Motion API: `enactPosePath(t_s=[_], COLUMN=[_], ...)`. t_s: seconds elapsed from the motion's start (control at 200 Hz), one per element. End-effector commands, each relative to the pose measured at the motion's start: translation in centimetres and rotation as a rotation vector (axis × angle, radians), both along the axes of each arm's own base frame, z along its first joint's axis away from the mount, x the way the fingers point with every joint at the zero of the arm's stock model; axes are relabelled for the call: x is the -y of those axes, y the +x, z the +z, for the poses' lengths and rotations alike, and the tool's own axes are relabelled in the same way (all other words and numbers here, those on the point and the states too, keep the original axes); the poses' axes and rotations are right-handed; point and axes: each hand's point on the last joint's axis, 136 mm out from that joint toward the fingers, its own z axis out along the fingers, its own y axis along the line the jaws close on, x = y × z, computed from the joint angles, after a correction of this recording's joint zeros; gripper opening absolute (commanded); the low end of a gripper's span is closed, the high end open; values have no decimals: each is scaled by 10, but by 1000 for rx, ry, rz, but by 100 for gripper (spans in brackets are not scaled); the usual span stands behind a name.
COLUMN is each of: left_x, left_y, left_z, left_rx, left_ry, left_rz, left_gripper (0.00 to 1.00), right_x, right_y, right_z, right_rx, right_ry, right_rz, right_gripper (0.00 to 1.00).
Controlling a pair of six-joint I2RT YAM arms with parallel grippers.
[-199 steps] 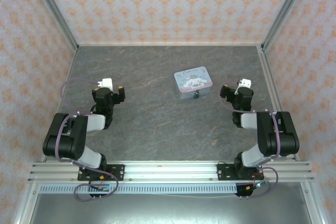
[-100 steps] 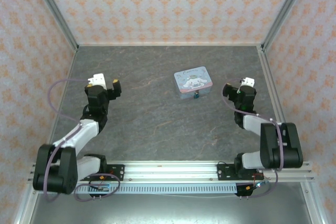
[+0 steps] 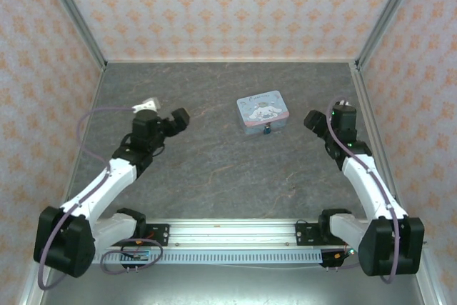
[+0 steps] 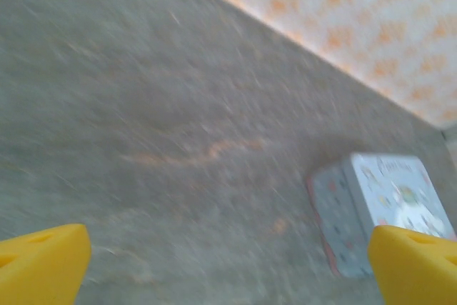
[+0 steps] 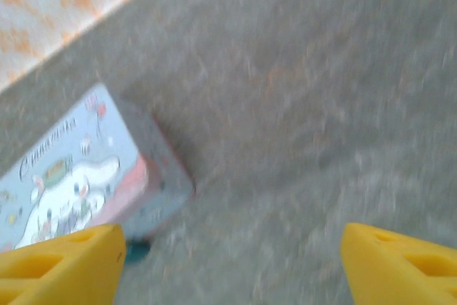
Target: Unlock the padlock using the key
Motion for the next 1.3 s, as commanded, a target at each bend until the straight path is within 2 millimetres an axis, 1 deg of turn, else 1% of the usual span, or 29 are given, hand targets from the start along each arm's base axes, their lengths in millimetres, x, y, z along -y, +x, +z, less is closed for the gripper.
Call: enactPosePath(t_s=[0.0, 0.12, 0.225, 0.325, 0.43, 0.551, 0.631, 0.786, 0.966, 1.126, 1.296], left_x=[36, 67, 88, 99, 106, 108, 107, 103, 99, 99, 97], left_y=[6, 15, 18, 22, 24, 24, 24, 23, 21, 21, 21], left_z=[19, 29, 29, 24, 20, 17, 18, 17, 14, 16, 16], left_rx=[3, 34, 44, 37, 28, 20, 20, 14, 6, 6, 6], left_ry=[-77, -78, -73, -78, -82, -77, -72, -58, -38, -30, -22], left_rz=[-67, -143, -187, -206, -220, -224, -222, -210, -201, -201, -194], left_gripper=[100, 100, 100, 100, 100, 100, 100, 100, 100, 100, 100], right_x=[-24, -41, -52, -60, -68, -73, -71, -75, -77, -75, -75], right_y=[-58, -90, -110, -125, -133, -137, -139, -144, -147, -154, -158], right_z=[-37, -54, -72, -91, -107, -121, -128, -138, -141, -137, -137], right_rx=[-288, -430, -525, -608, -690, -785, -840, -900, -914, -944, -942], right_ry=[99, 102, 96, 79, 51, -16, -67, -71, -67, -72, -58], right_rz=[27, 90, 119, 149, 180, 222, 230, 244, 248, 246, 240], right_gripper=[76, 75, 73, 68, 61, 55, 50, 43, 34, 32, 29])
